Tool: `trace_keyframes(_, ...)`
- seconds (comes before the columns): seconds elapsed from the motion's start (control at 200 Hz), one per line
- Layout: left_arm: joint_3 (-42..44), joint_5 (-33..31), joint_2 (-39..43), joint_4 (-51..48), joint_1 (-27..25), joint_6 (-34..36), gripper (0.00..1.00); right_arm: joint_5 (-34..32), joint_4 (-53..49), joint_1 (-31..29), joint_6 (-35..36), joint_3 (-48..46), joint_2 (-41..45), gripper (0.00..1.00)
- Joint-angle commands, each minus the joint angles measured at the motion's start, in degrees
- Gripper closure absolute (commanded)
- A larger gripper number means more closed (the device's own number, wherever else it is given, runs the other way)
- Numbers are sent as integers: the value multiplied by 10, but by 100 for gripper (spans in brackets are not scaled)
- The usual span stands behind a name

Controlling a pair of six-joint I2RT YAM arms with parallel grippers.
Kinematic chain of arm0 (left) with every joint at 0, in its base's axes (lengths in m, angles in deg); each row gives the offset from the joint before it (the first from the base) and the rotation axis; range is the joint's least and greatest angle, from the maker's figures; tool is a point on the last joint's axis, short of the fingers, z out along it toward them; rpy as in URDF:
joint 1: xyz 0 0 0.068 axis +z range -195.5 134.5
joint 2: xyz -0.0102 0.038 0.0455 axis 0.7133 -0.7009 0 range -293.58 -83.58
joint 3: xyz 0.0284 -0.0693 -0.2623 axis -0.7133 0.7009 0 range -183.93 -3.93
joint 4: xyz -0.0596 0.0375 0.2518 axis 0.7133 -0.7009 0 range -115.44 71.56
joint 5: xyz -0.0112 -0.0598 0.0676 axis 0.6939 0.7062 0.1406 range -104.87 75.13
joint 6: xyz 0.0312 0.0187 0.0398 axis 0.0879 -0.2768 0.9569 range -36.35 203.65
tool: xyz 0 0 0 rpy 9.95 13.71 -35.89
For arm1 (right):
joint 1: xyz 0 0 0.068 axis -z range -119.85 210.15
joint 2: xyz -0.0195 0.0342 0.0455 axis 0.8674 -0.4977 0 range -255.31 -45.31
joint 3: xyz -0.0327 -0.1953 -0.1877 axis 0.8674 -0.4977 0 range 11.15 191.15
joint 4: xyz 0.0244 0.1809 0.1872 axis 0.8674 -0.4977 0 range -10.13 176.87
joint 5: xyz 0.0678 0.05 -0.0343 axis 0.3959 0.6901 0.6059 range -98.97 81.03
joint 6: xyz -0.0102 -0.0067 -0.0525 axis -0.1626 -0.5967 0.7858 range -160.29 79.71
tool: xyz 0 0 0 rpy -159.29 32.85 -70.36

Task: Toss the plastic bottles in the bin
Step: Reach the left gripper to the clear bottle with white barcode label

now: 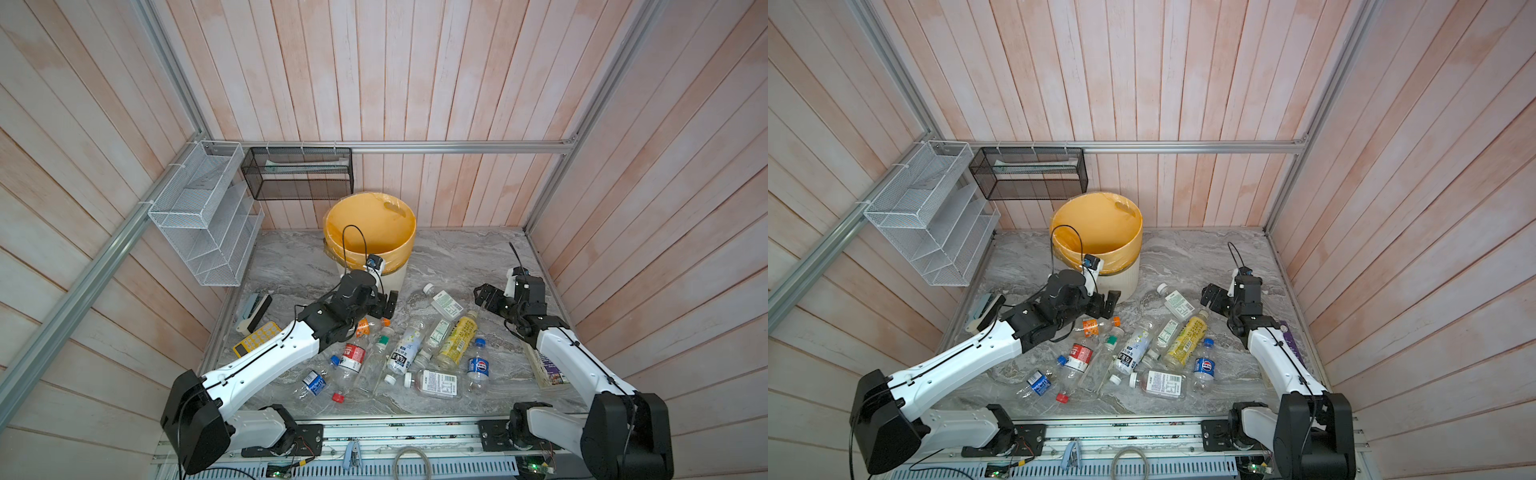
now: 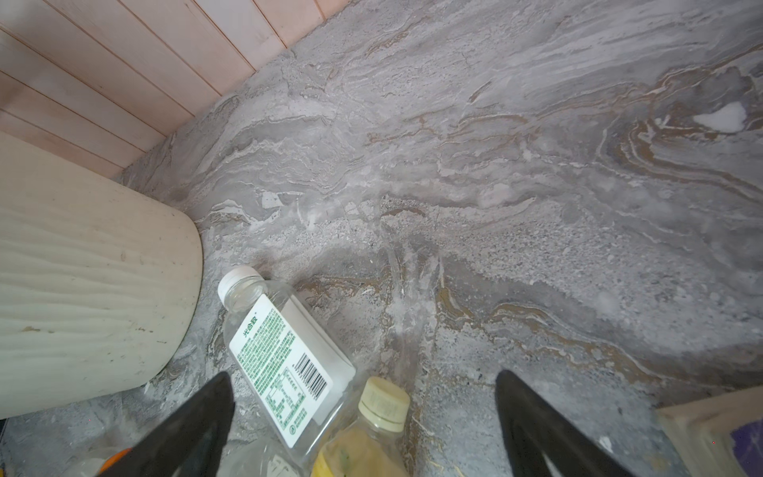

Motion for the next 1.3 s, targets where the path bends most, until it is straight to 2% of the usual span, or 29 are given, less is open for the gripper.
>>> trace_keyframes(0.0, 8, 20, -20, 1, -43, 46, 0, -20, 9, -3, -4, -11, 1, 1)
trace_keyframes(0.18, 3, 72, -56, 11, -135, 155, 0, -37, 11, -3, 2, -14, 8, 1)
trace_keyframes(0.34, -11, 173, -93, -2, -169, 226, 0, -41, 13, -2, 7, -16, 12, 1)
trace_keyframes(0.51, -16, 214, -136, -16, -198, 289, 1, -41, 16, -2, 12, -18, 14, 1)
trace_keyframes(0.76, -41, 214, -205, -6, -225, 323, 4, -39, 20, -2, 13, -17, 10, 1)
trace_keyframes(1.035, -83, 239, -276, -24, -226, 348, 8, -38, 19, 0, 20, -18, 10, 1)
trace_keyframes(1.295, -96, 253, -308, -48, -232, 354, 11, -38, 20, 2, 23, -18, 10, 1)
